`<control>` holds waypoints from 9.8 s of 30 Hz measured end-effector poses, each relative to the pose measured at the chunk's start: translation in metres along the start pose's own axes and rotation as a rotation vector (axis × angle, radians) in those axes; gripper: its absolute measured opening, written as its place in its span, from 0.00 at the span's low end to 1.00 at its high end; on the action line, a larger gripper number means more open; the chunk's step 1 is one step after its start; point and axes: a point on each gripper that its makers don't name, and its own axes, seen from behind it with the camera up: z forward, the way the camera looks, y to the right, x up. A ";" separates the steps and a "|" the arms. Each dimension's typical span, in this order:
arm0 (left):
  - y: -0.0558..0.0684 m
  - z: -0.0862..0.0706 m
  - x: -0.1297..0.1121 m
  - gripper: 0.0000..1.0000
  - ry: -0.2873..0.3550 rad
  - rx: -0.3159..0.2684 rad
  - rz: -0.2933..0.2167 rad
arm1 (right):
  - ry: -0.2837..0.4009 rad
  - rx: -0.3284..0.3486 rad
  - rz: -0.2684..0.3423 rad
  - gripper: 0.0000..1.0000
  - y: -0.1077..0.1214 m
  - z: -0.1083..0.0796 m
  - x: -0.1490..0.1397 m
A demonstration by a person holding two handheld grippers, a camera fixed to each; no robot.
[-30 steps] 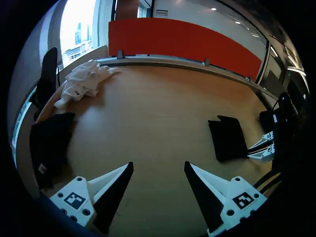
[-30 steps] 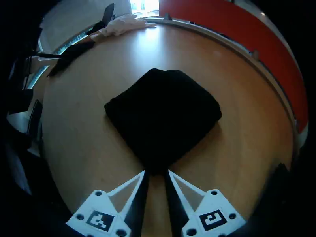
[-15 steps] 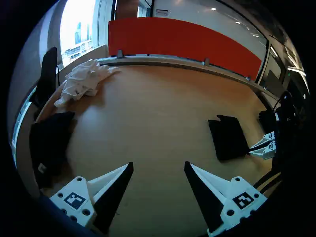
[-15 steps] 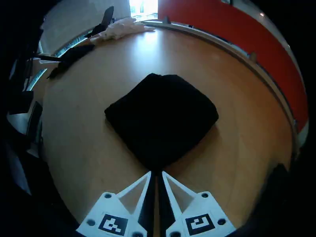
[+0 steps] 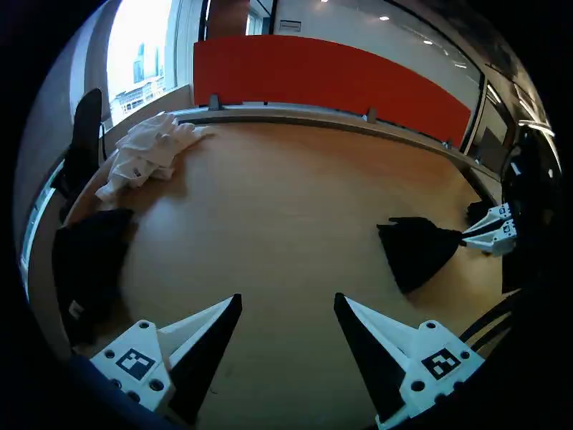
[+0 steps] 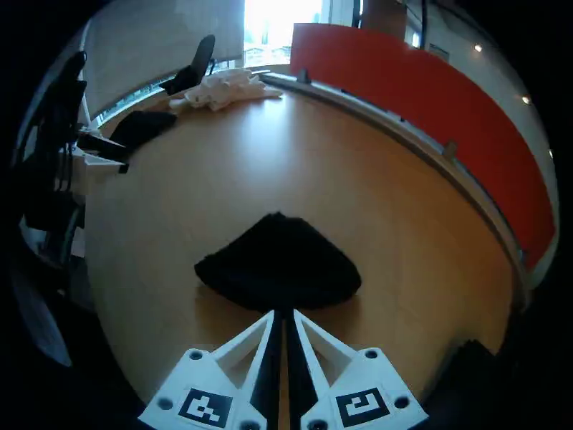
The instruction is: Fold towel
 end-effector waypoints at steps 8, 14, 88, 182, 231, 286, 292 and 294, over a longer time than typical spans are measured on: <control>0.005 -0.002 0.008 0.96 0.020 -0.011 0.007 | 0.107 -0.043 -0.088 0.04 0.017 -0.029 0.072; 0.008 -0.003 0.013 0.96 0.033 -0.020 0.014 | 0.164 -0.079 -0.126 0.04 0.029 -0.051 0.108; 0.032 0.011 0.034 0.96 0.021 -0.019 0.062 | 0.056 -0.385 0.058 0.04 0.309 -0.144 0.014; 0.059 0.002 0.033 0.96 0.018 -0.063 0.128 | -0.209 -0.438 0.336 0.04 0.274 -0.212 -0.226; 0.054 0.006 0.031 0.96 -0.008 -0.035 0.137 | -0.348 -0.466 0.509 0.04 0.285 -0.188 -0.296; 0.049 -0.001 0.037 0.96 0.027 -0.063 0.130 | -0.246 -0.585 0.581 1.00 0.273 -0.206 -0.276; 0.048 -0.001 0.039 0.96 0.035 -0.066 0.126 | -0.204 -0.589 0.584 1.00 0.271 -0.205 -0.260; 0.048 -0.001 0.040 0.96 0.037 -0.068 0.124 | -0.182 -0.592 0.588 1.00 0.270 -0.205 -0.254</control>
